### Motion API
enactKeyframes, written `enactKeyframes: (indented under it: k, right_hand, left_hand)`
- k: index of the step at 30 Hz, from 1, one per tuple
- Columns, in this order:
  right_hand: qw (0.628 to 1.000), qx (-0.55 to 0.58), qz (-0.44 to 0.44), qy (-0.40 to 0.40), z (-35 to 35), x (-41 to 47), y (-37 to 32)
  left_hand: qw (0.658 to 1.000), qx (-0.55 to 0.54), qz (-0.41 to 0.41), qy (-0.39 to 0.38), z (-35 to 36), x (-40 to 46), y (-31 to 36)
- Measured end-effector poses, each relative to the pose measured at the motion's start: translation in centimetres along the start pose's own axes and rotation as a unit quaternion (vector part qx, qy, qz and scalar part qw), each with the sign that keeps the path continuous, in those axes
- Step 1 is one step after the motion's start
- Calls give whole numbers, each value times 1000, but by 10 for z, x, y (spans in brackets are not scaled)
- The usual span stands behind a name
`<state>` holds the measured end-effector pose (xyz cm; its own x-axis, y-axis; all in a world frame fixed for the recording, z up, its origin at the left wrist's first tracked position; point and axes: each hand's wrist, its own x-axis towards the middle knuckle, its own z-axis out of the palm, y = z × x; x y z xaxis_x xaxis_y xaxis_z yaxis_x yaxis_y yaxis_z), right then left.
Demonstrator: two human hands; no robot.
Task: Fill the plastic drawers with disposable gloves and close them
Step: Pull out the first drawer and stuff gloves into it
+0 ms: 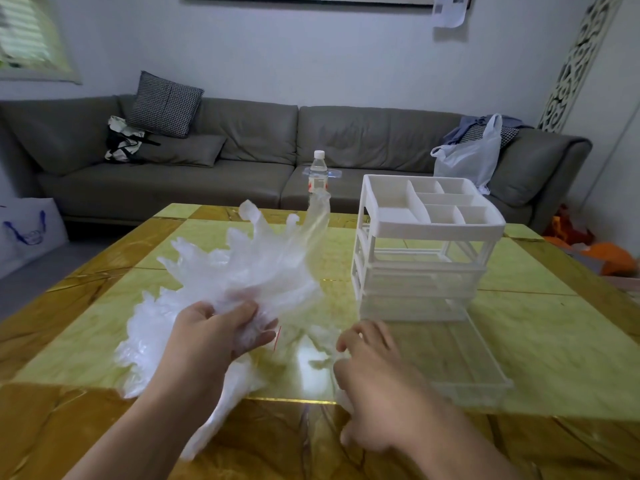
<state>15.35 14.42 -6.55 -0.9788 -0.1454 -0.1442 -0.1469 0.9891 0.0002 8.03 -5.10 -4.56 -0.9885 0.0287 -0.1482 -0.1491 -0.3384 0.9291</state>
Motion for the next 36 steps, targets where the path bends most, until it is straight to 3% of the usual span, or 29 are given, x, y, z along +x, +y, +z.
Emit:
enactKeyframes:
  k: [3,9,11,14,16,17,18,21,22,24,26,30,32,34,36]
  right_hand:
    - [998,-15,5,66,13,8,-1]
    - [972,123,58,189,-6,7,-4]
    - [976,123,42,172,-7,4,-12]
    - [987,138,-10,87,5,7,-15]
    - [963,256,7,89,2,9,-15]
    - [925,365,22,101,-4,7,-17]
    - [862,492,34,115,-9,6,-18]
    - [602,785,74,123,-18,7,-19]
    - [553,817,93,134,-19,8,-21]
    - [510,826,151,186,-17,9,-22]
    - [531,788,192,248,-11,13,-17]
    - [656,664,189,304,-11,8,-2]
    - [690,631,175,307,-16,2,7]
    - [679,641,174,313,-16,-2,18]
    - [595,732,170,286,-18,-6,26]
  left_hand:
    - [1000,19,7,-20,-1,-2,-1]
    - [999,29,38,-19,-6,1,3]
    - [998,25,42,-25,-5,0,3]
    - [998,28,49,-35,1,-5,1]
    - [997,27,58,-44,5,-10,-1]
    - [996,27,62,-56,7,-13,-2]
    - [995,28,68,-68,10,-16,-4]
    - [991,71,86,-74,20,-27,-14]
    - [989,86,87,-81,24,-30,-18]
    - [987,97,79,-104,31,-36,-25]
    - [991,91,61,-82,37,-40,-28]
    - [997,34,-23,-68,40,-39,-21]
    - [997,5,-39,-62,39,-34,-19]
    - [997,-10,-38,-66,42,-33,-22]
    - [998,-15,-22,-62,50,-35,-27]
